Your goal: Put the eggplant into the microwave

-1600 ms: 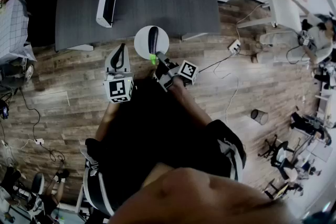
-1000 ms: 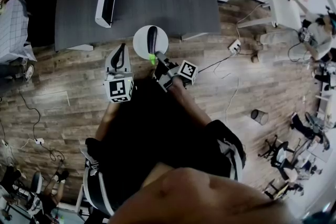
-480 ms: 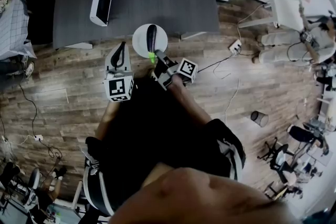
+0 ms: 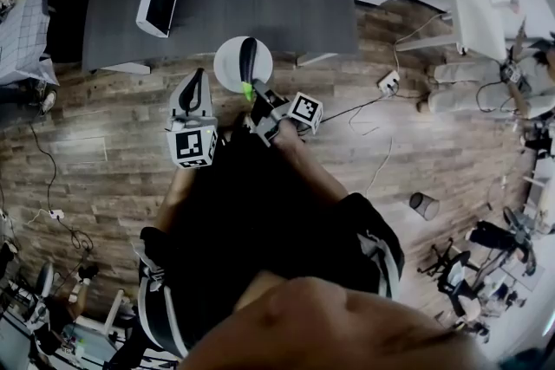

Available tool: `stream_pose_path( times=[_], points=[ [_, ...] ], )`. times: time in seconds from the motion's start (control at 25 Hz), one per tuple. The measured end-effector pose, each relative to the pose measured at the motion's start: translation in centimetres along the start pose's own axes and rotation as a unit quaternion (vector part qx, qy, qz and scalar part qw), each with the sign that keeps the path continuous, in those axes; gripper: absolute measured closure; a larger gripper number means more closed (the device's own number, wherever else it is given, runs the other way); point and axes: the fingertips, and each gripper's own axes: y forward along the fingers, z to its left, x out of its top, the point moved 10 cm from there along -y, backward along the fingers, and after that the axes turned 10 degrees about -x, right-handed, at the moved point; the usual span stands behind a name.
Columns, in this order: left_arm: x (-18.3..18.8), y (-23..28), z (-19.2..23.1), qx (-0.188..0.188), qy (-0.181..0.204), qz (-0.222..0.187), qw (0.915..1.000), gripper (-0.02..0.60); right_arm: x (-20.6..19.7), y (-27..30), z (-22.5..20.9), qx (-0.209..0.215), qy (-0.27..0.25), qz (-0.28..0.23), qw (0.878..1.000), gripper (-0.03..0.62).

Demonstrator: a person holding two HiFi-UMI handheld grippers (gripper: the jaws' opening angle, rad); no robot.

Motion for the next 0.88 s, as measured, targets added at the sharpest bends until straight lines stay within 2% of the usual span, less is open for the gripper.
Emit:
stream_pose_path(
  times=[0.48,0.88],
  points=[
    [0.1,1.2,-0.5,0.022,-0.006,0.002,0.9997,0.546,2.2,0.6,0.2,0.006,0.002,0.013,1.0,0.554],
    [-0.1,4.8,2.7,0.006,-0.007,0.001,1.0,0.546,4.1,3.9,1.5,0.006,0.012,0.003,1.0,0.554]
  ],
)
